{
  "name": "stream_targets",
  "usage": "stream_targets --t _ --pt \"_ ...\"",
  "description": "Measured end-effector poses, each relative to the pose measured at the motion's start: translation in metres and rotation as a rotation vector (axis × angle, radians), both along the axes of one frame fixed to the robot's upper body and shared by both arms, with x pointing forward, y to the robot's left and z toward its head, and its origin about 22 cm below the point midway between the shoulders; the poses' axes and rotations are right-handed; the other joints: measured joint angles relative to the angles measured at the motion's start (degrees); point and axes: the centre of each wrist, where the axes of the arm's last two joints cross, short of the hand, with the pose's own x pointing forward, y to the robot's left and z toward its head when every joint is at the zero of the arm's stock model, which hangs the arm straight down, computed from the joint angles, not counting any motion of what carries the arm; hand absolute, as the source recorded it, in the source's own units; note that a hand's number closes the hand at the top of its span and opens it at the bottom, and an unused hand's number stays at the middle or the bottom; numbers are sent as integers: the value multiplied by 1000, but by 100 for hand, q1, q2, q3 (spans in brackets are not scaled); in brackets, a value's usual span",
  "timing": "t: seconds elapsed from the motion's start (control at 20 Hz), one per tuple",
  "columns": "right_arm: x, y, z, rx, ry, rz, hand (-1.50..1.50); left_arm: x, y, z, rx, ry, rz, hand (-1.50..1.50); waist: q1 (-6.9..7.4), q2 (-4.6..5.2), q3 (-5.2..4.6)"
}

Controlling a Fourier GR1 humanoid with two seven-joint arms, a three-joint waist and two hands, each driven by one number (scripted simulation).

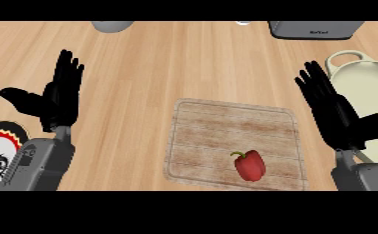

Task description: Pick the bell pepper from the cutting board and place it in the pot

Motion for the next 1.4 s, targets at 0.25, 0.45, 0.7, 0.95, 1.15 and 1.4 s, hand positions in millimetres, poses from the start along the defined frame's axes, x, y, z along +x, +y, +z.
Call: stream_targets --t 0.25,0.45,0.7,0.95,1.15,1.4 --pt "26 20 40 -139 -218 255 150 3 1 20 76 -25 -38 0 132 67 -25" --pt "39 20 84 -468 -464 407 -150 4 -5 27 116 -15 -95 0 253 37 -59" --pt "52 17 58 -529 -661 544 -150 0 -4 43 131 4 -123 0 180 107 -37" --pt "63 12 58 -545 -799 690 -150 -9 0 51 135 21 -112 0 33 100 -42" --pt "62 13 90 -666 -786 826 -150 -16 0 54 135 27 -100 0 -59 75 -51" --pt "49 31 112 -929 -694 1006 -150 -23 1 51 138 33 -86 0 -111 46 -62"
